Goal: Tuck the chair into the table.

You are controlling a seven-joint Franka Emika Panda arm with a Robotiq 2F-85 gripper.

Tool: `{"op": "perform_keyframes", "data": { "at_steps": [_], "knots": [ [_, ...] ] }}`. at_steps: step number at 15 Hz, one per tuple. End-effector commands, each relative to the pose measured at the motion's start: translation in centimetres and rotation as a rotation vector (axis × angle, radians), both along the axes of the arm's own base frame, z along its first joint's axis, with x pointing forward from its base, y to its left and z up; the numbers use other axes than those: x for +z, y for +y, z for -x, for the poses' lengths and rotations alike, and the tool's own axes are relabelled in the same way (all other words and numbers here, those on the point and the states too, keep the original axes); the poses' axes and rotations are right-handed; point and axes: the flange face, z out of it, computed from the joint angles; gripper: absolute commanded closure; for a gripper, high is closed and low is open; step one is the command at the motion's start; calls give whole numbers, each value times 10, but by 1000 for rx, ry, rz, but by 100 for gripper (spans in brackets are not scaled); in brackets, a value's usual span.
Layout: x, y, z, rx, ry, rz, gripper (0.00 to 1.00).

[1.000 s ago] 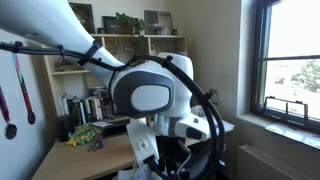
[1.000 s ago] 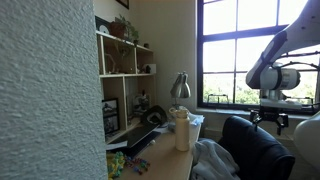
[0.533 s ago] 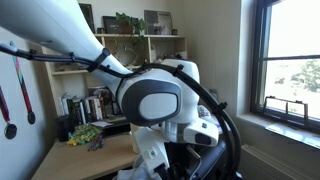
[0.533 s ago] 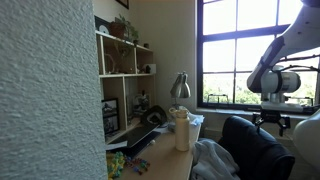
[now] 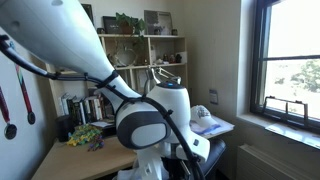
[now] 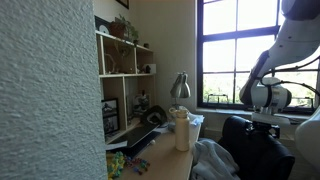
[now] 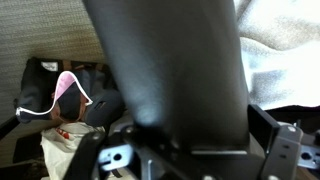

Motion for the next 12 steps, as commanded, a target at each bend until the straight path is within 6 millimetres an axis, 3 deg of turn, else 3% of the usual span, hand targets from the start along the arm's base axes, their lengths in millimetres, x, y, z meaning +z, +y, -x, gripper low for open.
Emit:
{"op": "perform_keyframes", "data": {
  "at_steps": [1,7,12],
  "knots": [
    [-4,1,-1,-12,-5,1,0],
    [-8,6,-7,9,-12,3,0],
    [-26,46,-17,109,-24,-28,0]
  ]
}}
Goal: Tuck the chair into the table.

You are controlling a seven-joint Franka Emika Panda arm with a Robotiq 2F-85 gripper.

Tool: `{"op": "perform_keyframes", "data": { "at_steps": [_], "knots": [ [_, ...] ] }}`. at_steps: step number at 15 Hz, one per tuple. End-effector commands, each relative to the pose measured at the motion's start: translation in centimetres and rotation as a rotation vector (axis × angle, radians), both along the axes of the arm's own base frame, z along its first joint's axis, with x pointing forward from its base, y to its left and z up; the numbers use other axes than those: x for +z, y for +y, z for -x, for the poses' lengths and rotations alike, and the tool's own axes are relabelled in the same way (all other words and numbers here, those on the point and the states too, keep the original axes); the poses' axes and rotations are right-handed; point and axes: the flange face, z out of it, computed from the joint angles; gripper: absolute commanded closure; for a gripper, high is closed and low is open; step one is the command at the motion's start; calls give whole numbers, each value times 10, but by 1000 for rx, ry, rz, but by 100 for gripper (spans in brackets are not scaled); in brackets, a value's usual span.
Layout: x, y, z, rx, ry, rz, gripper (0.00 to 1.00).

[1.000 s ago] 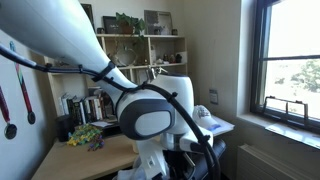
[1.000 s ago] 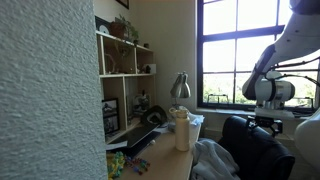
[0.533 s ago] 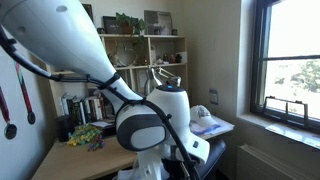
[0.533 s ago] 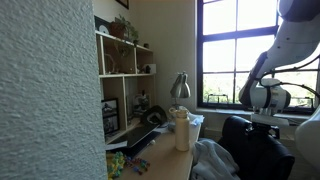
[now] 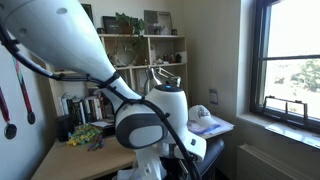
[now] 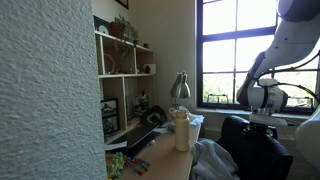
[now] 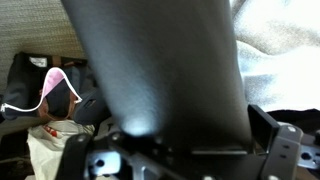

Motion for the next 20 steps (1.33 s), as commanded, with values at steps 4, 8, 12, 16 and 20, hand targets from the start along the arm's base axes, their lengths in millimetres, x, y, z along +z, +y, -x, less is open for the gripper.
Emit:
{"op": "perform_keyframes", "data": {
  "at_steps": [4,8,12,16,20],
  "knots": [
    [-24,60,-21,142,-68,-17,0],
    [-28,84,-29,232,-97,-41,0],
    [-35,109,-28,344,-78,-68,0],
    [-39,151,-42,431,-92,-73,0],
    [-40,193,-65,484,-117,-70,0]
  ]
}}
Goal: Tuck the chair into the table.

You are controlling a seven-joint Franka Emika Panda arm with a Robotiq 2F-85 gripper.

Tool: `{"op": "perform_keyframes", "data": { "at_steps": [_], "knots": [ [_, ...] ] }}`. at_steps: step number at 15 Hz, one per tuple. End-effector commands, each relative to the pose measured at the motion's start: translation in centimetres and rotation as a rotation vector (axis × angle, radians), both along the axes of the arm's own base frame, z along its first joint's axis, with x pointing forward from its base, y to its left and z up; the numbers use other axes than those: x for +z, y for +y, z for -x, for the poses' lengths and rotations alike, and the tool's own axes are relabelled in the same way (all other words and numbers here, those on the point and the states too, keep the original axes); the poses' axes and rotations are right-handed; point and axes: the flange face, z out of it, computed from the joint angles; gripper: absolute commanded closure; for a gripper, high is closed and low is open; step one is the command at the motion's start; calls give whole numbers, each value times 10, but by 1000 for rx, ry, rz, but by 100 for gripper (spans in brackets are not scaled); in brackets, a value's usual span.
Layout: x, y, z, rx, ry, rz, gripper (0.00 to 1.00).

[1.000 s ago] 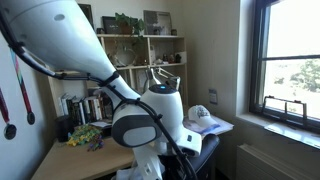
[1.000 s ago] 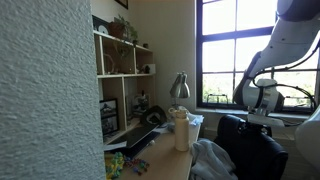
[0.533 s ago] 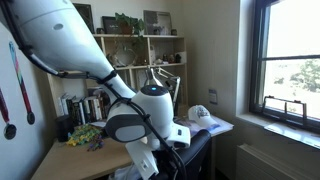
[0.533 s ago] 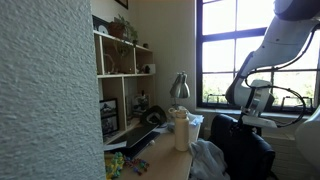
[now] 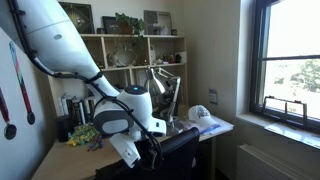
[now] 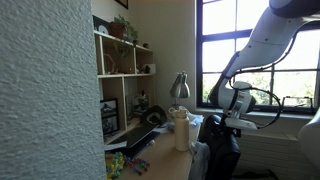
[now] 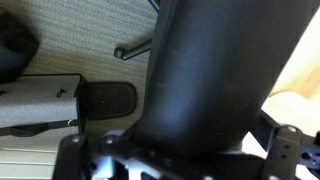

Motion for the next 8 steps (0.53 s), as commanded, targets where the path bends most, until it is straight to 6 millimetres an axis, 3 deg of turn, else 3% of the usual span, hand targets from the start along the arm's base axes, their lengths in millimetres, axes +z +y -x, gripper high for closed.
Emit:
{"op": "perform_keyframes", "data": {
  "at_steps": [1,5,8],
  "knots": [
    [-33,59,-13,84,47,-26,0],
    [-34,82,-20,121,44,-31,0],
    [-34,80,-22,118,35,-21,0]
  ]
}}
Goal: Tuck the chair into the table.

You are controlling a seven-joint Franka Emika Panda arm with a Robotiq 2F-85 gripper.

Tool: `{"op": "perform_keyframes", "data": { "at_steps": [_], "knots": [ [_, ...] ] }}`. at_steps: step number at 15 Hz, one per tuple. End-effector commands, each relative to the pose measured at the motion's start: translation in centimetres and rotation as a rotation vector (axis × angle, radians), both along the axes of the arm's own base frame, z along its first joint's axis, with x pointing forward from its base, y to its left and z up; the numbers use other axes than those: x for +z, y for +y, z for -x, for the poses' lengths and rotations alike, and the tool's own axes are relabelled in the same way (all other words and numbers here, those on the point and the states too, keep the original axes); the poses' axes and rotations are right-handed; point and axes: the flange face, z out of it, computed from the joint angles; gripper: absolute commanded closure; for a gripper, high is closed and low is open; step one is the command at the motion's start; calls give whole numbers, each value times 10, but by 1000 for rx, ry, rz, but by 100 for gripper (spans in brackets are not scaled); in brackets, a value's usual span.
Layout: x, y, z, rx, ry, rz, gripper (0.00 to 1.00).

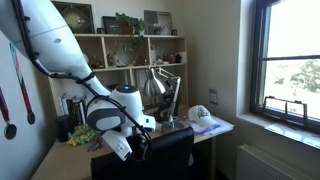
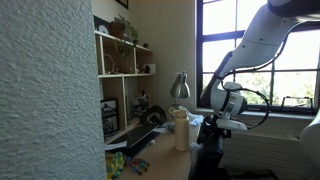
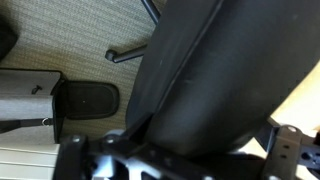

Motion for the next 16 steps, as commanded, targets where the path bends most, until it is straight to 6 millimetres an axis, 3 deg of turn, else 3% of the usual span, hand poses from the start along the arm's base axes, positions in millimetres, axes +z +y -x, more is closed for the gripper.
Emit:
{"op": "perform_keyframes", "data": {
  "at_steps": [1,4,11,16],
  "knots": [
    [-32,31,-10,35,39,-13,0],
    [-28,29,-10,35,32,-8,0],
    [-9,24,15,7,66,52,0],
    [16,31,26,-19,86,106,0]
  ]
}}
